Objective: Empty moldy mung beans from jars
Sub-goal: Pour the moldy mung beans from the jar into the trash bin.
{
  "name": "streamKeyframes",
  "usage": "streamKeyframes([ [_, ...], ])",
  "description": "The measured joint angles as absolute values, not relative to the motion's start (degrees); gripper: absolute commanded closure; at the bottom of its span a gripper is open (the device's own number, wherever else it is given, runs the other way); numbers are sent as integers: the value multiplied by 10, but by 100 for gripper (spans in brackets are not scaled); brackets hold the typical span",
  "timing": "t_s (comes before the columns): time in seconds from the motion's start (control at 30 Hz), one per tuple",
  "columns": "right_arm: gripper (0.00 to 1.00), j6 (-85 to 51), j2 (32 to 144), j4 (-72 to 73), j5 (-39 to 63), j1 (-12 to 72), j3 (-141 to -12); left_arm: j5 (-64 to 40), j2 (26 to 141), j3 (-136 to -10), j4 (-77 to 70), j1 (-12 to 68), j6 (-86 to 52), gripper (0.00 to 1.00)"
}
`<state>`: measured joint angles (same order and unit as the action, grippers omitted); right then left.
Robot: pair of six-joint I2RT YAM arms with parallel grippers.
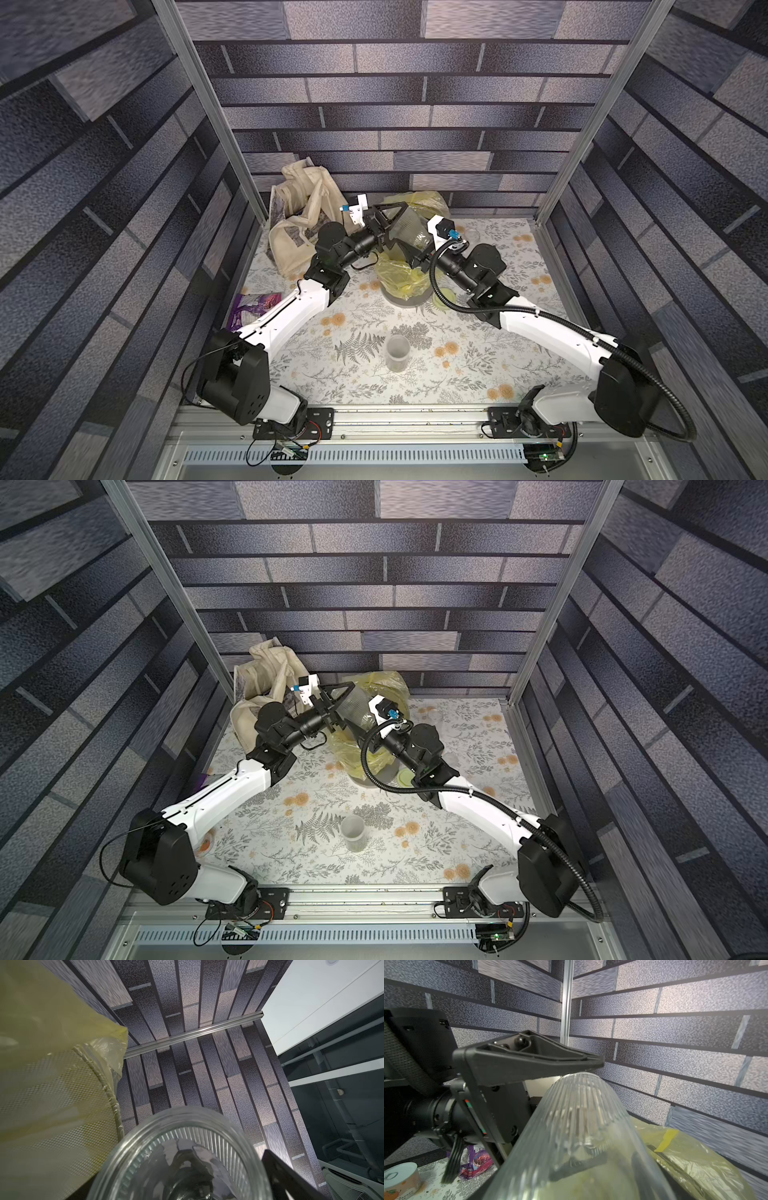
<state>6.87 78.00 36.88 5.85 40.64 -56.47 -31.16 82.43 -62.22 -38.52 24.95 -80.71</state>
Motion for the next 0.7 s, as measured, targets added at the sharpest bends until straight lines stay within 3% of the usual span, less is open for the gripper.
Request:
streamKeyframes([
  [0.27,51,69,750,187,30,406,-641,-304,731,-618,-228,224,-689,0],
  [0.7,52,44,780,-212,-43,406,-887,-249,627,-613,-92,200,-550,0],
])
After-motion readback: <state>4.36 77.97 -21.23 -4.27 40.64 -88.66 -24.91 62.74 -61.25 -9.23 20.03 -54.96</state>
